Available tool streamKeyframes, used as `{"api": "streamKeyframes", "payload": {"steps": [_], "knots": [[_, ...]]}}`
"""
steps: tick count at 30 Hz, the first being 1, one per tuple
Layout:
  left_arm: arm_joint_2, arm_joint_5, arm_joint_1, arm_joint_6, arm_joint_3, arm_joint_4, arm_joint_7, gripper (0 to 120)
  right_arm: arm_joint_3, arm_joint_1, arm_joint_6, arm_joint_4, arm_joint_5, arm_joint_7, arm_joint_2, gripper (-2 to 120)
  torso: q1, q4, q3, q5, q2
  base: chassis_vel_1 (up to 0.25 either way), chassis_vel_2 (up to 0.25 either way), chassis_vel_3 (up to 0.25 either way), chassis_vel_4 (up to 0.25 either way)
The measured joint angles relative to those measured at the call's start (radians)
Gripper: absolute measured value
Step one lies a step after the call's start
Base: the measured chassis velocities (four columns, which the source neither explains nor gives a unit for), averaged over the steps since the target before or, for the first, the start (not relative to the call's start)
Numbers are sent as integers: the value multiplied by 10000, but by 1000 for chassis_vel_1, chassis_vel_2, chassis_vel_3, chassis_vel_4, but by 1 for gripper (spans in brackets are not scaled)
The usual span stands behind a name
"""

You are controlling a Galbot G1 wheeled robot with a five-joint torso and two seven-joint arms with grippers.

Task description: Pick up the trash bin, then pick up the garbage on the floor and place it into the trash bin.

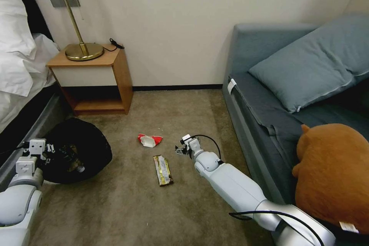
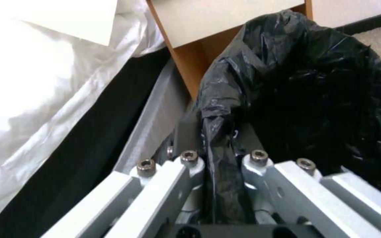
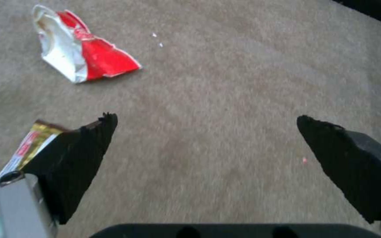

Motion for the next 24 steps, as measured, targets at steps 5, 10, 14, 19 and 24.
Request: {"api": "streamKeyframes", "payload": {"steps": [5,10,14,19,24], "knots": [[-56,81,79,-21,-12,-48,-1,4,-3,2,12,-31,-17,-7,28,100,1,0,0,1,0,-115,95,108,-105],[-120,158,126,-35,-6,-51,0,4,-23,3,31,-76,-35,-11,50,100,1,-1,0,0,0,-124,84,105,-112],[-186,243,226,-82,6,-83,0,4,-76,10,70,-118,-52,-83,57,100,1,-2,0,0,0,-110,114,123,-102],[-251,319,378,-126,-12,-133,1,4,-131,52,144,-220,-122,-176,88,100,0,2,0,1,0,-91,109,95,-103],[-351,419,638,-156,-75,-331,-19,4,-346,162,207,-176,-122,-444,48,100,1,1,1,2,0,-88,80,94,-86]]}}
